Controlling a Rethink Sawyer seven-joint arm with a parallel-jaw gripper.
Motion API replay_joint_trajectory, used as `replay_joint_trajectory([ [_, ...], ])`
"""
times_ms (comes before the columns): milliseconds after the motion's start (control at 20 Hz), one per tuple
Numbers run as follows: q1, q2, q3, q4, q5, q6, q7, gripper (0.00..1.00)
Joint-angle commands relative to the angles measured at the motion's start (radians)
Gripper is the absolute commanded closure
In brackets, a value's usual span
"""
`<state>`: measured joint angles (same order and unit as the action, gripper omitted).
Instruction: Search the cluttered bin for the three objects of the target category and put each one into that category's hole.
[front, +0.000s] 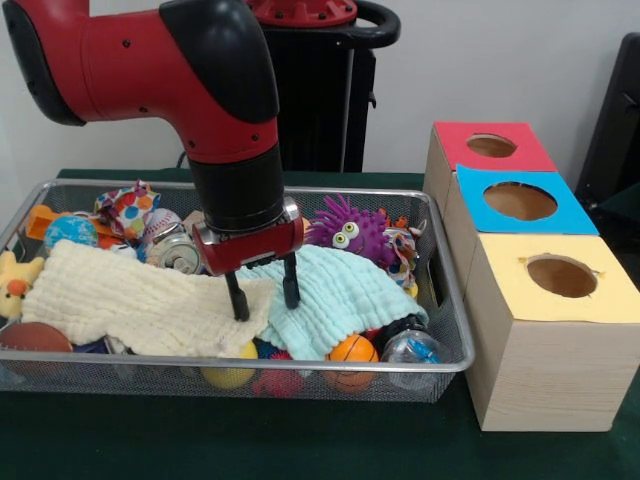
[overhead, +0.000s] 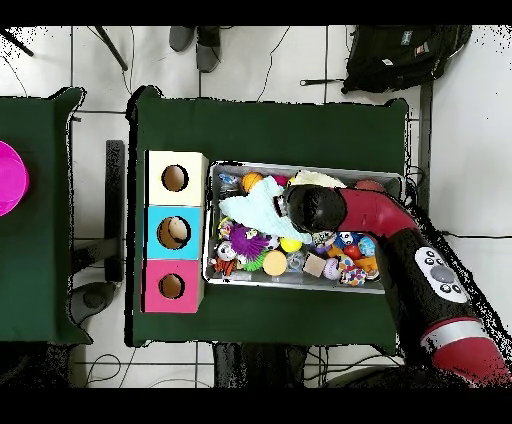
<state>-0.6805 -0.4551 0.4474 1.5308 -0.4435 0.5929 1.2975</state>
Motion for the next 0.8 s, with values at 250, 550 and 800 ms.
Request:
replay_joint_trajectory([
  [250,0.004,0.036,0.011,0.014,0.023,-0.036,0.097,0.00],
  [550,0.001,0.033,0.021,-0.008,0.027,-0.014,0.075,0.00],
  [800,-0.008,0.031,0.020,-0.009,0.033,-0.019,0.079,1.00],
])
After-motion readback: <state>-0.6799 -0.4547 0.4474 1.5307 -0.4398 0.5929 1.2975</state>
